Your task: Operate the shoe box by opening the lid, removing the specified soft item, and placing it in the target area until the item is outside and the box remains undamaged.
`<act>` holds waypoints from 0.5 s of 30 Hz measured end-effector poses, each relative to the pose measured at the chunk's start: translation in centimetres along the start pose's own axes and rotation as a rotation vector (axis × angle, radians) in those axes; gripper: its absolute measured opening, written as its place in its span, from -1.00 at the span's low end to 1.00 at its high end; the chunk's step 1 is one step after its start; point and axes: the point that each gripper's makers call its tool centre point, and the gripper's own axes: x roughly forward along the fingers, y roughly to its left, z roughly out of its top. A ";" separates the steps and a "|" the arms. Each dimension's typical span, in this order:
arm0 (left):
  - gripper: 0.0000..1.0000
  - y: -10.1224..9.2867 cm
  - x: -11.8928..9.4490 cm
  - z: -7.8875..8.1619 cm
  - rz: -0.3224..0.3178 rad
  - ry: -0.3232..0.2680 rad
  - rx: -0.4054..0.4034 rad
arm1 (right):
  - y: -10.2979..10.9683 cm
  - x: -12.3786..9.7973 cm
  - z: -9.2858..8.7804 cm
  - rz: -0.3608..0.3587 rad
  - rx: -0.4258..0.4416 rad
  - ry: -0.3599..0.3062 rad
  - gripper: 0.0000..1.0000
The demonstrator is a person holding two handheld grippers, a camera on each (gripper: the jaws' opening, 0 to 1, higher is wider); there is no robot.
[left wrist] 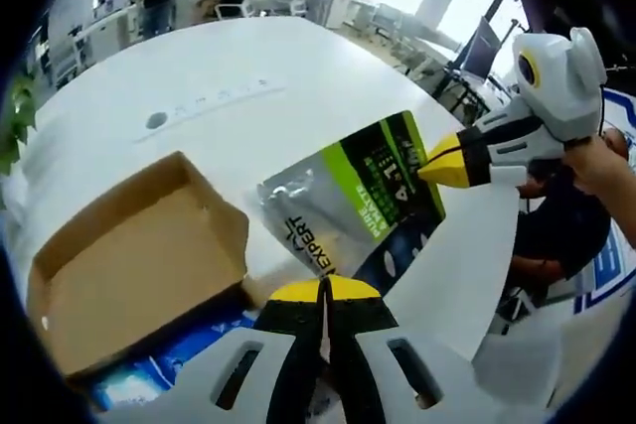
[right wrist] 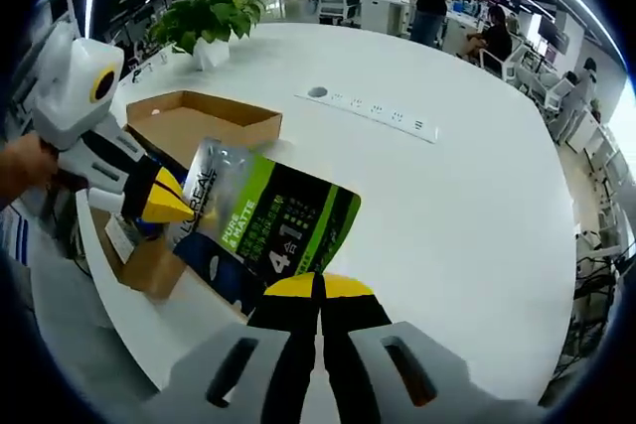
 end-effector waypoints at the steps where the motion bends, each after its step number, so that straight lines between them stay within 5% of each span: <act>1: -1.00 -0.1 0.3 0.0 0.001 0.007 0.008 | 0.0 0.1 -0.1 0.000 0.001 0.002 -1.00; 15: -1.00 0.4 2.7 -0.3 0.008 0.078 0.078 | -1.4 2.6 -1.7 0.010 0.043 0.042 -1.00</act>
